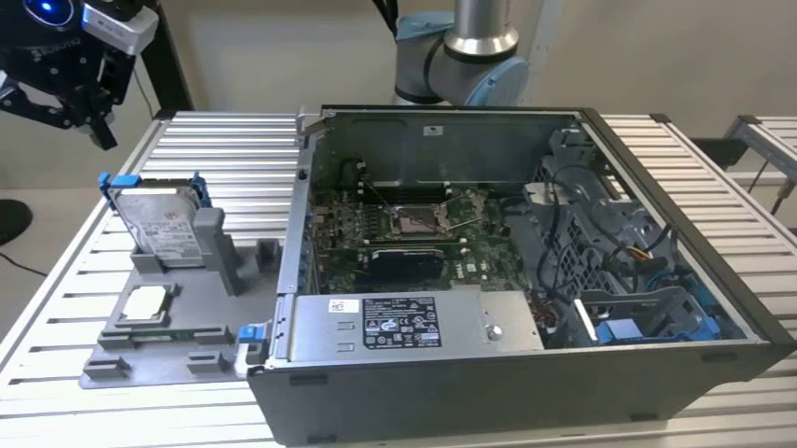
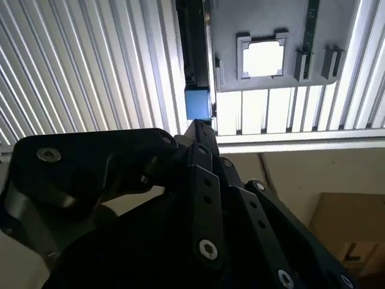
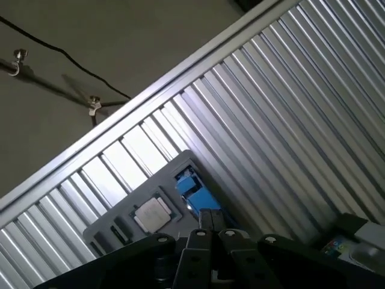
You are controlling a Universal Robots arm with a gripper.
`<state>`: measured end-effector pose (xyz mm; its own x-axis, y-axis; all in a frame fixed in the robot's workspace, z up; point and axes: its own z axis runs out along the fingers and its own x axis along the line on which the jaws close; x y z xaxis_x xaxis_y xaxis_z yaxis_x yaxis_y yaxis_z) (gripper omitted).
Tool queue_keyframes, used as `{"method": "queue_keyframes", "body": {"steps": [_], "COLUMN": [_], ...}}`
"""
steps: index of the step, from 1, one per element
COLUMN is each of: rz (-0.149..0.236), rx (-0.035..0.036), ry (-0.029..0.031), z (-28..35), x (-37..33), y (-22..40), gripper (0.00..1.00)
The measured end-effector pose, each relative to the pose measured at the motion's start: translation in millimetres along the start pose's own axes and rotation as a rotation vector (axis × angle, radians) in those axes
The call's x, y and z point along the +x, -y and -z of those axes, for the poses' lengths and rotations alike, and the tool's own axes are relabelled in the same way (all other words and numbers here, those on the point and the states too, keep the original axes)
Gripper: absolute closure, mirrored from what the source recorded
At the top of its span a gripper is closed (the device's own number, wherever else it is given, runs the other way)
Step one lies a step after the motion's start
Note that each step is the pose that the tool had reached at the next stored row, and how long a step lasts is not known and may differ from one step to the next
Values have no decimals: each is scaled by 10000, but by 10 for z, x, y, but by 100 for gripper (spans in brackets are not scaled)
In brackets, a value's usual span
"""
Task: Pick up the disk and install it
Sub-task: 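Pick up the disk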
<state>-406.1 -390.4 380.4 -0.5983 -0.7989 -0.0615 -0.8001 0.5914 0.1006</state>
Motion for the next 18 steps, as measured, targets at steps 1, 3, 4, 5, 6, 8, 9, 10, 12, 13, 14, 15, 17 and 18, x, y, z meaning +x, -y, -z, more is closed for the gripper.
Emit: {"method": "queue_keyframes", "body": {"steps": [1, 3, 4, 5, 6, 8, 9, 10, 12, 13, 14, 15, 17, 18], "rz": [188, 543, 732, 927, 1080, 1378, 1543, 1830, 2254, 2440, 2625, 2791, 3162, 3348], "rx": [2, 22, 54, 95, 141, 259, 315, 400, 487, 485, 478, 471, 467, 470], "ry": [-9, -16, -4, 14, 25, 37, 32, -23, -166, -195, -217, -229, -248, -253], "z": [-1, -2, -3, -5, -6, -8, -10, -12, -13, -14, -15, -18, -23, -26], "x": [0, 0, 0, 0, 0, 0, 0, 0, 1, 1, 1, 1, 1, 1], "y": [1, 0, 0, 0, 0, 1, 1, 1, 1, 2, 2, 2, 2, 2], "gripper": [100, 100, 100, 100, 100, 100, 100, 100, 100, 100, 100, 100, 100, 100]}}
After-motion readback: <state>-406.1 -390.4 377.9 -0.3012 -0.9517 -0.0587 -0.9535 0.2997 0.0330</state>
